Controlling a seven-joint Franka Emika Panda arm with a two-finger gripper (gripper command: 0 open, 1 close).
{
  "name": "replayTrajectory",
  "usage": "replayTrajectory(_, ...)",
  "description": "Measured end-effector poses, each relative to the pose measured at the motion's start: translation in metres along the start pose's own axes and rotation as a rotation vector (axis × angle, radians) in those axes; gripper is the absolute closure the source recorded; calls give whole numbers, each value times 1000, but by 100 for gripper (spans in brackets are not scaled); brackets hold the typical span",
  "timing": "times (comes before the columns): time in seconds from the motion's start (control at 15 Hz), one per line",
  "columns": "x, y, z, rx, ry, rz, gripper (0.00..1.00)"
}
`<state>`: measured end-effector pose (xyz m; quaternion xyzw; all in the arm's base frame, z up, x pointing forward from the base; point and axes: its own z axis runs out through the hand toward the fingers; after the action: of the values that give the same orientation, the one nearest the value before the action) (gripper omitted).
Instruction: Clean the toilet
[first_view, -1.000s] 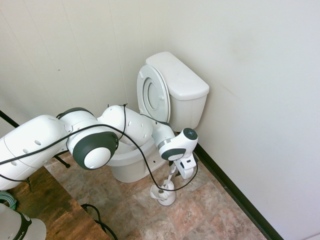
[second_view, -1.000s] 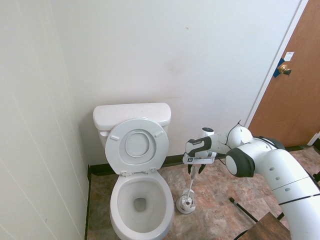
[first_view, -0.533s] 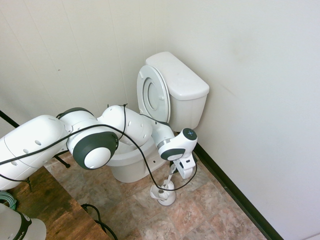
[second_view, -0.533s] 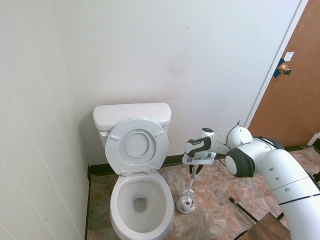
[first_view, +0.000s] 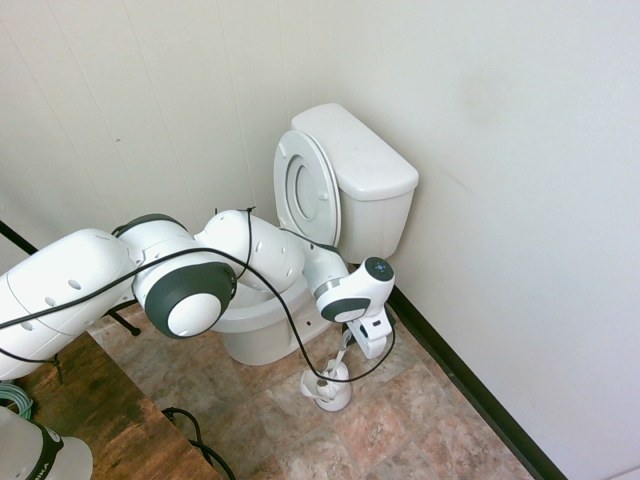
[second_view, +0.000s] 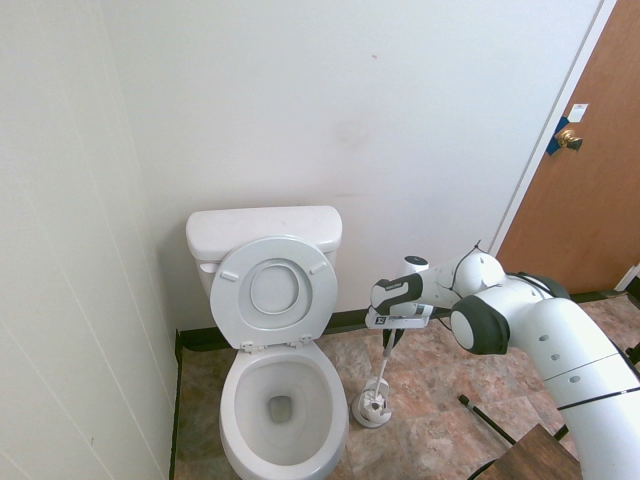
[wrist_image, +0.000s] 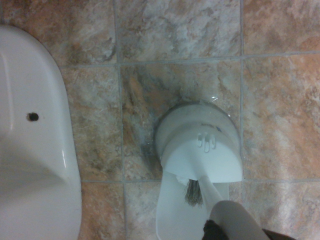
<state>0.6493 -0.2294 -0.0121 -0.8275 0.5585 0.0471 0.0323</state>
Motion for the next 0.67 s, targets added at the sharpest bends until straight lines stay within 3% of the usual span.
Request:
replayTrajectory(0.4,-46,22,-7,-18,83,-73,100)
replayTrajectory(0.67,-68,38,-51,-17,101,-98,100)
